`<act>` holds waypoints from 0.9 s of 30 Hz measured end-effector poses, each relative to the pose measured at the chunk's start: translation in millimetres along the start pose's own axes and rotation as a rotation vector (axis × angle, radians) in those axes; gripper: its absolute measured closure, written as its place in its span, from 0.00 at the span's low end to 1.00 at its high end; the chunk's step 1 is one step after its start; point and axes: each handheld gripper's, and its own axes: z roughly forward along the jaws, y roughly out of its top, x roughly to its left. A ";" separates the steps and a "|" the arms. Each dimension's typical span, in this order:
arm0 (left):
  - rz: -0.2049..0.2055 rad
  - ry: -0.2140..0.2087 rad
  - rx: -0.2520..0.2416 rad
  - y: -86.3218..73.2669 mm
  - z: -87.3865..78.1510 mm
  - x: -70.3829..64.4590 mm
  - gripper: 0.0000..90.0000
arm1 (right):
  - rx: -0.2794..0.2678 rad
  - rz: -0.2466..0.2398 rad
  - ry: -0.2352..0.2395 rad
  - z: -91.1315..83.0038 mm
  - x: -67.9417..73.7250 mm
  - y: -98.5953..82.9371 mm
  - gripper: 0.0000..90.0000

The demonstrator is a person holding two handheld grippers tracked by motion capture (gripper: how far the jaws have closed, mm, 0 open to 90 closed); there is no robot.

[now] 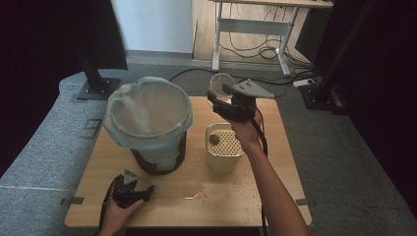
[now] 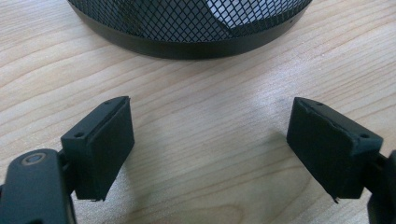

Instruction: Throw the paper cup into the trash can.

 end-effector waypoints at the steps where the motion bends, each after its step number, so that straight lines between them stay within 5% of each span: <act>1: 0.000 -0.001 0.000 0.1 0.0 0.1 0.16 | -0.005 0.000 0.008 1.7 3.4 3.6 0.45; 6: 0.002 -0.001 0.000 0.0 0.0 0.1 0.16 | -0.020 -0.002 0.053 13.2 23.0 20.2 0.45; 13: 0.011 -0.010 0.001 -0.5 -0.5 0.7 0.16 | 0.020 -0.045 0.150 49.4 70.3 33.3 0.44; 20: 0.017 -0.016 0.002 -0.7 -0.7 1.5 0.16 | 0.056 -0.006 0.206 83.3 90.0 33.1 0.41; 22: 0.017 -0.016 0.002 -0.7 -0.7 1.5 0.16 | 0.062 -0.005 0.219 92.1 94.6 32.1 0.36; 23: 0.018 -0.016 0.002 -0.7 -0.7 1.5 0.16 | 0.083 0.005 0.221 102.2 99.6 30.5 0.19; 27: 0.019 -0.018 0.002 -1.0 -1.1 1.4 0.16 | 0.165 0.015 0.227 112.2 103.2 24.9 0.11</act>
